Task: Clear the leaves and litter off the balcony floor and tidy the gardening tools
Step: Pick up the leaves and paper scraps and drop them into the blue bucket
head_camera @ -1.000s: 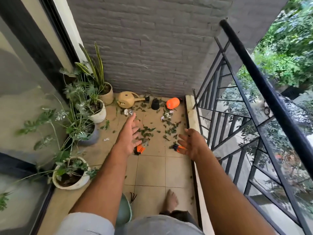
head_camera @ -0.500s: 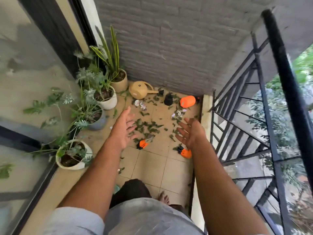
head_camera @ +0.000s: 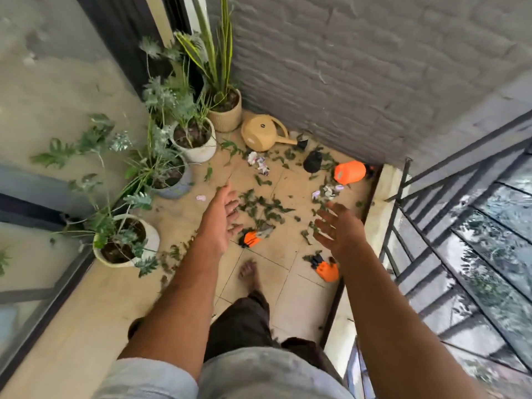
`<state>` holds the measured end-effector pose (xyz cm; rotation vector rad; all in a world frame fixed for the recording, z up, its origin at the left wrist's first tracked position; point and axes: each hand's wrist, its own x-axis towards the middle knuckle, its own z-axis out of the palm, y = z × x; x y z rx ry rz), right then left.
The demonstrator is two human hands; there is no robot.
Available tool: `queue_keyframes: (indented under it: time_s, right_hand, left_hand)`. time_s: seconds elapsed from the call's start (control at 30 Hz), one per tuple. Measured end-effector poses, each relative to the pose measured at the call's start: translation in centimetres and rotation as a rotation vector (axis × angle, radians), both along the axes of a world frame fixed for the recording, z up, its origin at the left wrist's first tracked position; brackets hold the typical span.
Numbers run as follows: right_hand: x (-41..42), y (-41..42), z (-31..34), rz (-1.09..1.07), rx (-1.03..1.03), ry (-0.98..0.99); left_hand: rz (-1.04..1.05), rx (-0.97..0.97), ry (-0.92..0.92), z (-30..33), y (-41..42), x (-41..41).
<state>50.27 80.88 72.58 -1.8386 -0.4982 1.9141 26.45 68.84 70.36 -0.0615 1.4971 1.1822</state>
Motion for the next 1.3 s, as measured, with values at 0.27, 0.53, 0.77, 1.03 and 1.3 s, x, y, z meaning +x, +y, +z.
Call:
queue_keyframes:
  time_s: [0.27, 0.53, 0.77, 1.03, 1.3]
  right_hand:
    - [-0.6, 6.2, -9.5, 0.003, 0.002, -0.06]
    - [0.2, 8.6, -26.8, 0.156, 0.002, -0.185]
    - [-2.5, 9.0, -43.9, 0.486, 0.149, -0.254]
    - [-8.1, 10.2, -60.0, 0.928, 0.252, -0.341]
    - [-16.5, 14.9, -64.8, 1.479, 0.467, -0.191]
  left_hand:
    - [-0.007, -0.116, -0.001, -9.1, 5.1, -1.6]
    - [-0.013, -0.215, 0.096, -26.0, 6.8, -1.5]
    - [0.033, -0.262, 0.061, -45.1, 7.5, -2.3]
    - [-0.372, -0.347, 0.251, -62.0, 8.9, -6.2]
    - [-0.991, -0.406, 0.69, -71.2, 9.3, -5.7]
